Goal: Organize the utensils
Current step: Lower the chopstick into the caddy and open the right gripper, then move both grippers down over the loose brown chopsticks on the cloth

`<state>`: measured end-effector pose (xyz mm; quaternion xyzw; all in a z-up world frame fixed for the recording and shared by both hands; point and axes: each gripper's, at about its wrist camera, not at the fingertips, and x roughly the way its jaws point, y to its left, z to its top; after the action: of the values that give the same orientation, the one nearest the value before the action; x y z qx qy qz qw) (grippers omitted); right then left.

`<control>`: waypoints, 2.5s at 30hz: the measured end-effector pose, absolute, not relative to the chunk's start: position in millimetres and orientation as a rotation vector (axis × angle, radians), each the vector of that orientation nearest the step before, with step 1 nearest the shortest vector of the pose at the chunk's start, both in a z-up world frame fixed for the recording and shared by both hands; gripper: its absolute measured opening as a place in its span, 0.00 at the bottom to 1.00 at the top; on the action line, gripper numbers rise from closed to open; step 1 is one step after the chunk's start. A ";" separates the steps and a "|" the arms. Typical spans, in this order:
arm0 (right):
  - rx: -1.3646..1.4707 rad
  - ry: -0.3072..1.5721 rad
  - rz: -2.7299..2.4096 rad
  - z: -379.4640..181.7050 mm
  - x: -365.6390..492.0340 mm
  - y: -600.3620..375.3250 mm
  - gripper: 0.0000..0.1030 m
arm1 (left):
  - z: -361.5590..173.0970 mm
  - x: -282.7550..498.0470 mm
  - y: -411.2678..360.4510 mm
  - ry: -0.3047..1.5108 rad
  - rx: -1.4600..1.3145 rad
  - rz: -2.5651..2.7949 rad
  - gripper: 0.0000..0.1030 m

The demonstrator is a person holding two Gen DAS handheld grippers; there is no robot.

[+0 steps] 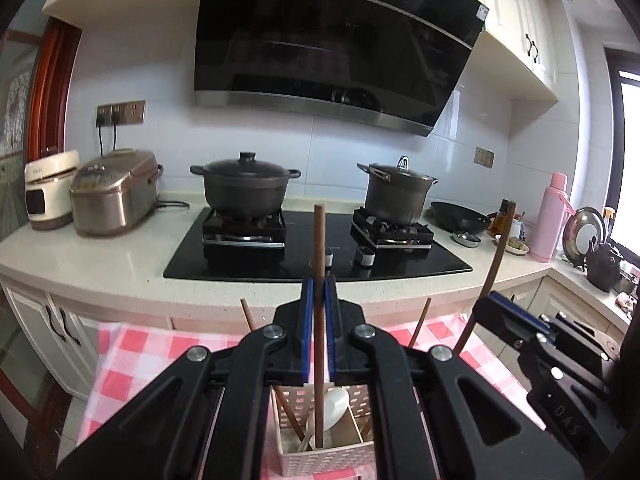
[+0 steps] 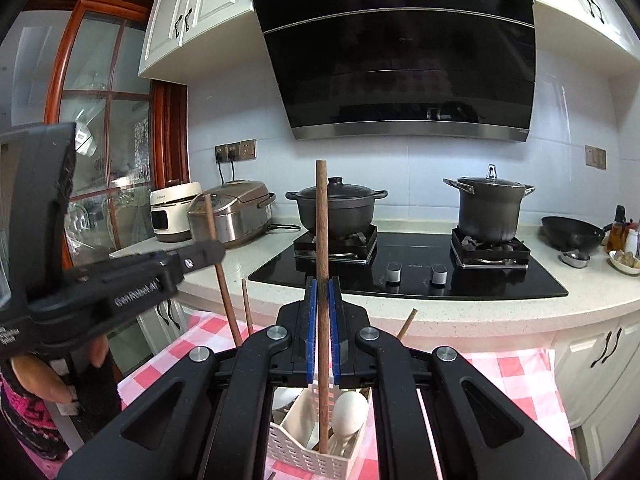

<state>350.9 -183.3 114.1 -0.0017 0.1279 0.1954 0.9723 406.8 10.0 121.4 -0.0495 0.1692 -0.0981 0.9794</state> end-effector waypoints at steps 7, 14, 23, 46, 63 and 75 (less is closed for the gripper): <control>-0.017 0.292 0.392 106.5 358.6 -179.0 0.06 | 108.2 410.9 6.5 0.376 -0.068 -0.223 0.06; -0.005 0.456 0.392 70.9 380.9 -172.2 0.07 | 83.6 421.5 4.2 0.453 -0.070 -0.208 0.06; 0.029 0.462 0.340 62.8 375.8 -189.7 0.24 | 75.3 409.3 32.3 0.437 -0.100 -0.111 0.44; 0.042 0.496 0.335 20.7 275.9 -203.1 0.60 | 14.1 294.1 42.0 0.450 -0.011 0.017 0.95; 0.133 0.691 0.283 -65.9 255.7 -205.9 0.61 | -78.3 252.5 54.7 0.602 -0.066 0.072 0.95; 0.087 0.829 0.224 -103.9 275.8 -186.8 0.61 | -88.1 249.7 59.6 0.601 -0.051 0.084 0.95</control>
<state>275.8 -186.8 -103.9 0.0423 0.4016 0.1084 0.9084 249.7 59.6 -88.1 -0.0251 0.2957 0.0415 0.9541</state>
